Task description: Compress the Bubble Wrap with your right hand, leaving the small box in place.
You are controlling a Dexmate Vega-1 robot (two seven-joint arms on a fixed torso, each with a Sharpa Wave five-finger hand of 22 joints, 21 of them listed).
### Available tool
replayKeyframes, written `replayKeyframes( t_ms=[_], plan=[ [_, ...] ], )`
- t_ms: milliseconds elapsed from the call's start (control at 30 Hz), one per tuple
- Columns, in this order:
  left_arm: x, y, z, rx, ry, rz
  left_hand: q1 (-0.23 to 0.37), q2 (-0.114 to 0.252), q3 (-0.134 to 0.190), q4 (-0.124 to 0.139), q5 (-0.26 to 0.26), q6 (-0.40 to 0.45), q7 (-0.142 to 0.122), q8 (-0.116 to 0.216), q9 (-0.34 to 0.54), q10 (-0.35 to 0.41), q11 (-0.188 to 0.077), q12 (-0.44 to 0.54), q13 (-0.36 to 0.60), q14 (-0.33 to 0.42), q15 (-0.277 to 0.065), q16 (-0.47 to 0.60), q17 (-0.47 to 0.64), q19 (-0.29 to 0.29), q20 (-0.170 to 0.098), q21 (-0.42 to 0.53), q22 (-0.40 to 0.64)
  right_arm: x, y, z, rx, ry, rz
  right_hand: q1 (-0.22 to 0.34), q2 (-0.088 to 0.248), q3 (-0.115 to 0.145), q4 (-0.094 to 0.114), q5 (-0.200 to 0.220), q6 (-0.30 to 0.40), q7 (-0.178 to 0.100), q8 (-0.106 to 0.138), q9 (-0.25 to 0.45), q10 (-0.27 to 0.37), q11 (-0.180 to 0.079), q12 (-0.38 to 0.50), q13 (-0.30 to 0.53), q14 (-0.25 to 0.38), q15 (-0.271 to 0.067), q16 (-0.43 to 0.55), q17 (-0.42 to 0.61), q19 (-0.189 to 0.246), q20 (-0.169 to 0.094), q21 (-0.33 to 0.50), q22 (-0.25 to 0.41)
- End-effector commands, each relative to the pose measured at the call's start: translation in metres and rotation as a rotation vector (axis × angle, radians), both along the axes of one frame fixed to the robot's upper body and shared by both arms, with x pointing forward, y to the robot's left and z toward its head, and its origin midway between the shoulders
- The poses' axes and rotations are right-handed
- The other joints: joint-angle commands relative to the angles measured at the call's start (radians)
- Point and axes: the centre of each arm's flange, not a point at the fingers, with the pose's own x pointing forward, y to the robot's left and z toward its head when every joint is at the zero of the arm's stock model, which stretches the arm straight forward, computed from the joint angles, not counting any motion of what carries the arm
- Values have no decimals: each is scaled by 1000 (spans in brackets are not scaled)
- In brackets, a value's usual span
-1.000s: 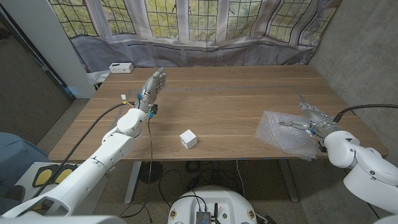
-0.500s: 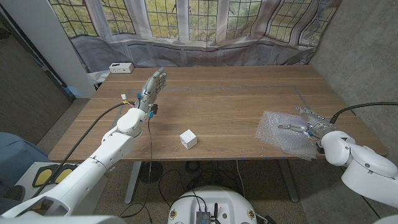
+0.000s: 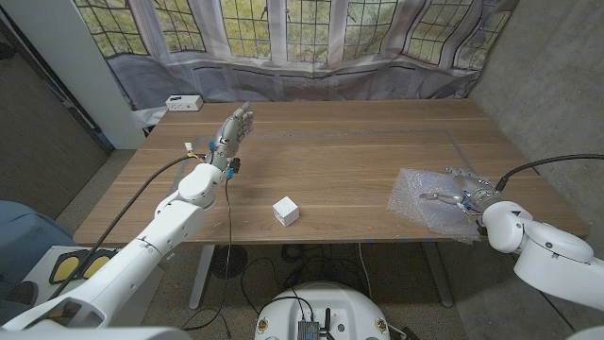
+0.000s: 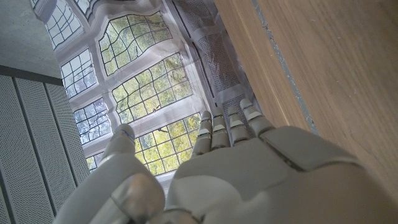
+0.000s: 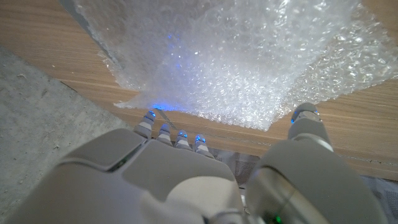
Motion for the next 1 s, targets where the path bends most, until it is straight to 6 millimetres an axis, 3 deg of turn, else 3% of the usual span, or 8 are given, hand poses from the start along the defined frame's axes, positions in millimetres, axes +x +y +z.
replayKeyframes(
  t_ms=[33,367,1000],
  plan=[
    [-1,-2,-2,-4,6,-1,8,8,6,-4,-2,7,0,-2,2,12,-1,-1,2,8,-2,0,3,2,10,0,2,7,-1,-9,-6,0,-19,7,5,4,1,8,-85,-2,1,2,-112,-5,10,2,-107,-6,10,3,1,5,8,6],
    [0,-6,-4,1,16,-9,9,9,6,-4,-2,9,0,-2,2,12,-2,-2,2,10,0,0,3,1,12,-1,2,14,-1,-19,1,-21,-31,18,9,5,-1,9,-47,-10,20,3,-74,-12,31,3,-67,-17,28,3,31,3,23,8],
    [0,-8,-3,1,16,-9,9,10,6,-4,-3,13,0,-2,2,13,-1,-3,2,11,-1,-1,3,1,11,-1,2,29,-2,-34,-3,24,-54,32,12,9,-5,10,-28,-14,26,2,-59,-16,38,3,-48,-25,34,3,58,3,32,8]
  ],
)
